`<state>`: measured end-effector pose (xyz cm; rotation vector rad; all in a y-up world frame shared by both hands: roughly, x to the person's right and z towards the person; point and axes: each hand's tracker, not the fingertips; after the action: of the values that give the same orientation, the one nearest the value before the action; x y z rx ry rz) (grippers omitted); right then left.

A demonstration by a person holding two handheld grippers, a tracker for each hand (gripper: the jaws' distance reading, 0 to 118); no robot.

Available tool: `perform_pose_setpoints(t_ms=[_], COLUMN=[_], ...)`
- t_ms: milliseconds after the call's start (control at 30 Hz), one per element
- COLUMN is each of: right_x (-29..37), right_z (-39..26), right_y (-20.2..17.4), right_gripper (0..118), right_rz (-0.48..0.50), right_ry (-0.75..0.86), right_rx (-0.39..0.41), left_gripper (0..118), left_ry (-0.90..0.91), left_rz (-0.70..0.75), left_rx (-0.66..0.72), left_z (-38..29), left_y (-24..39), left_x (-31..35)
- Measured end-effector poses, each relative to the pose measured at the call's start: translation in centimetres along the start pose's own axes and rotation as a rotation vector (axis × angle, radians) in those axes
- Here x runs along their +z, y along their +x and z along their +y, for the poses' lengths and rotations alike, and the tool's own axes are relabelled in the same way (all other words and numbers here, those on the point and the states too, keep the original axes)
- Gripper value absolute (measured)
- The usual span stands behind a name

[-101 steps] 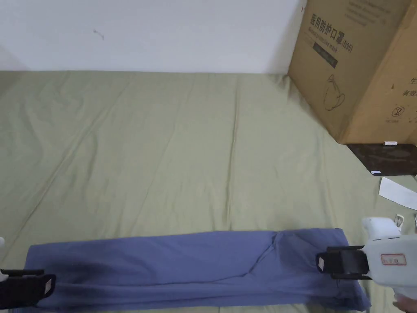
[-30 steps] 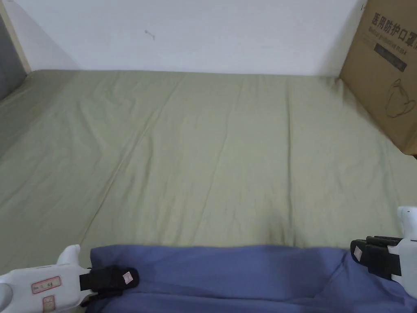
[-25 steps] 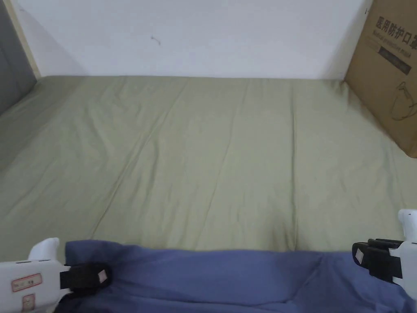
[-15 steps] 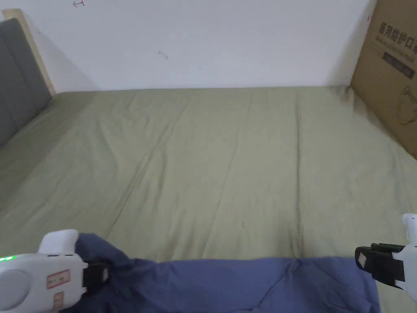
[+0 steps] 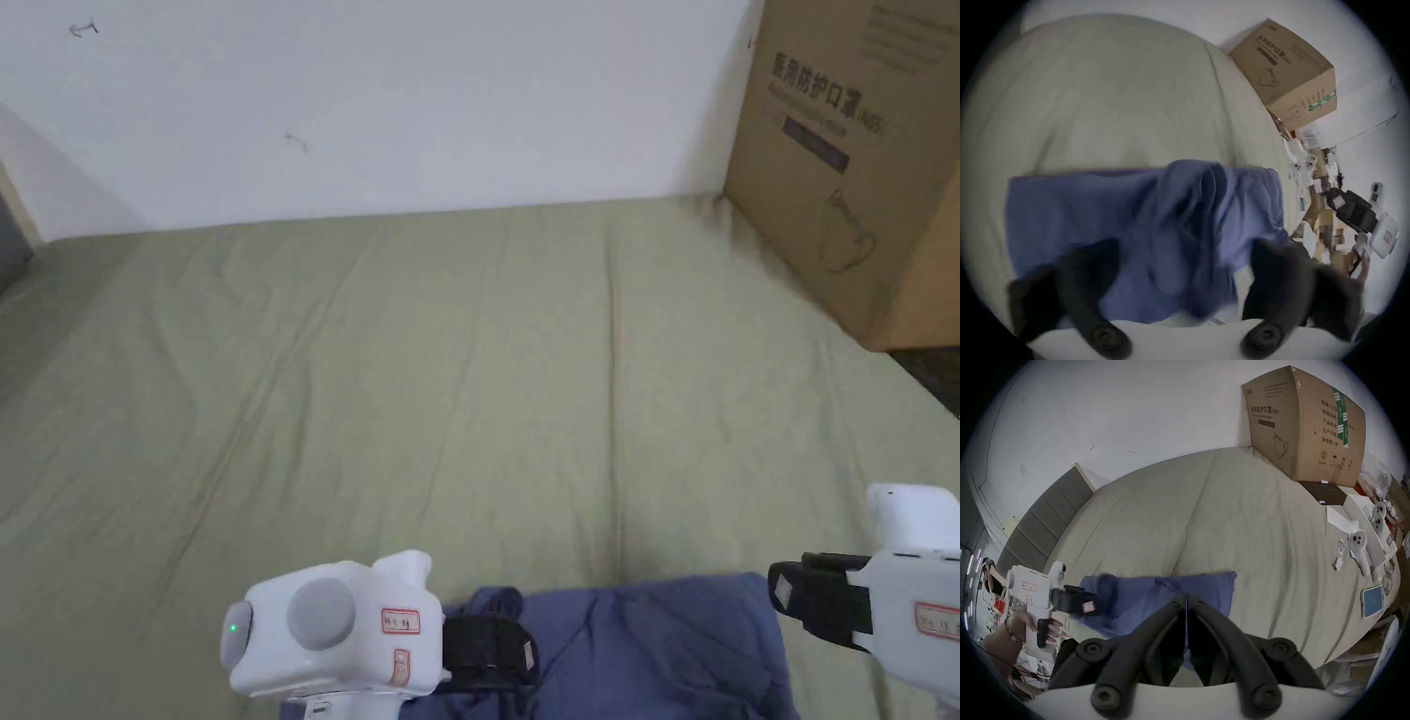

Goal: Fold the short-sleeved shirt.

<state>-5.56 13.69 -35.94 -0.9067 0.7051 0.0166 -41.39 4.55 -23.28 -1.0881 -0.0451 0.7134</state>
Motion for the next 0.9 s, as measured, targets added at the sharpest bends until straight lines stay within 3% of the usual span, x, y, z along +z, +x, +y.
perform_pose_setpoints(t_ms=[67,200,267,367,633,767,900], right_x=[0.0,-0.2,-0.3,-0.4,-0.2,0.1,0.3], right_z=[0.0,0.1,0.3,0.3,0.3,0.2,0.1], right_y=[0.1,0.0,0.0,-0.3,-0.2,0.1,0.4], right_gripper=[1,1,1,1,1,1,1], right_rz=[0.003,0.008,0.014,0.02,0.017,0.004,-0.005], right_ry=[0.002,0.008,0.012,0.019,0.023,0.021,0.022], right_rx=[-0.006,-0.005,-0.002,0.006,0.013,0.021,0.019], left_gripper=[115,113,100,3,1,1,1], left_ry=[0.051,0.141,0.193,0.202,0.033,-0.024,-0.014], left_rz=[-0.042,0.019,0.064,0.126,0.111,0.087,0.094], left_rx=[-0.032,-0.052,-0.066,-0.105,-0.132,-0.08,-0.086], left_z=[0.0,-0.2,-0.4,-0.6,-0.8,-0.9,-1.0], left_y=[0.2,0.0,-0.3,-0.3,0.6,1.4,2.7], left_x=[1.4,5.3,7.2,7.8,0.1,-3.5,-3.6])
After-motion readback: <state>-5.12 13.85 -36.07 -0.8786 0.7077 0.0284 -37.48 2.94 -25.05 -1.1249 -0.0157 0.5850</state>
